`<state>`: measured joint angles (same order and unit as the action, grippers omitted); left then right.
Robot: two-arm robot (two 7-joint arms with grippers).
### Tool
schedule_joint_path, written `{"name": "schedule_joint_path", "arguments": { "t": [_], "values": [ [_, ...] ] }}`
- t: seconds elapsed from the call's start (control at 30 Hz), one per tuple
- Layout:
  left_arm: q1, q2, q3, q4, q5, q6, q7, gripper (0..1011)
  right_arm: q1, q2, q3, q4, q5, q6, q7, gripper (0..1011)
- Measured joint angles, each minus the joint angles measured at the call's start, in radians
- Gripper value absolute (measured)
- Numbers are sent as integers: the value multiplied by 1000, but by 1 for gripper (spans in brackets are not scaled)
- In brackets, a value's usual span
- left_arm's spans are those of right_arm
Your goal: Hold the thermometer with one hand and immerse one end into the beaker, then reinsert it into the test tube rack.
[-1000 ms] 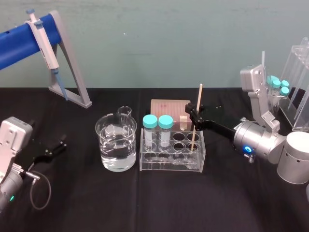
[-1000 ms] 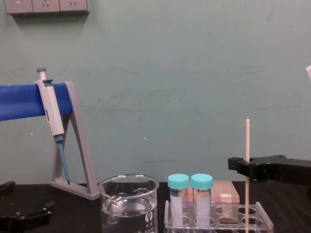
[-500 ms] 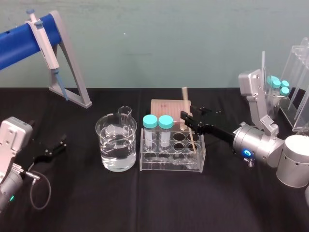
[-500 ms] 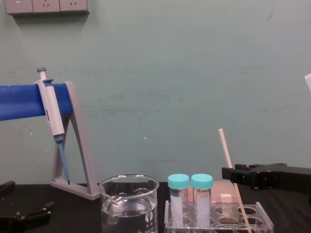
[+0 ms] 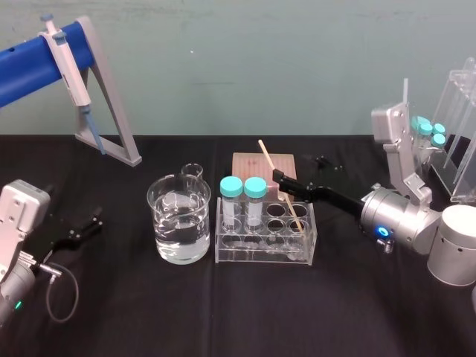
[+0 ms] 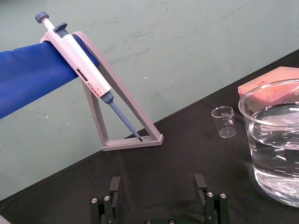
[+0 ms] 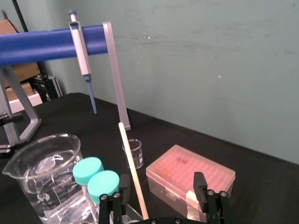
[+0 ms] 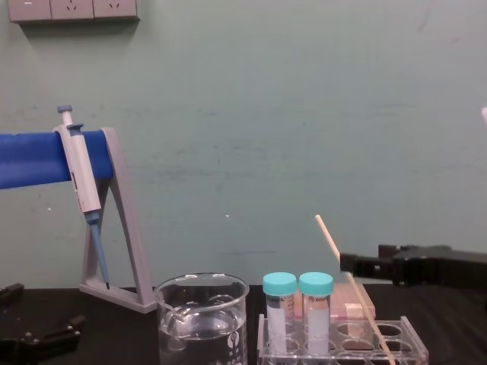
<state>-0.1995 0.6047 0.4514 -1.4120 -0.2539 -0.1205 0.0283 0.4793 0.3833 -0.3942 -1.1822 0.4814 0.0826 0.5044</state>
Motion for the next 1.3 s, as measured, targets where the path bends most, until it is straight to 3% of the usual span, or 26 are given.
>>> {"name": "schedule_joint_path", "arguments": {
  "t": [0.2,0.37,0.6,0.7,0.8,1.1,1.3],
  "values": [
    [0,0,0,0,0,0,0,1004,-17,10,24,-53,8,0,-28,1003],
    [0,0,0,0,0,0,0,1004,-43,22,44,-102,-1,6,-81,1003],
    [0,0,0,0,0,0,0,1004,-116,2,79,-165,-100,13,-296,1003],
    [0,0,0,0,0,0,0,1004,-150,-28,104,-168,-146,-3,-411,1003],
    [0,0,0,0,0,0,0,1004,-163,-50,121,-148,-162,-18,-461,1003],
    [0,0,0,0,0,0,0,1004,-144,-98,132,-56,-176,-42,-465,1002],
    [0,0,0,0,0,0,0,1004,-116,-119,118,18,-176,-10,-416,1003]
  ]
}}
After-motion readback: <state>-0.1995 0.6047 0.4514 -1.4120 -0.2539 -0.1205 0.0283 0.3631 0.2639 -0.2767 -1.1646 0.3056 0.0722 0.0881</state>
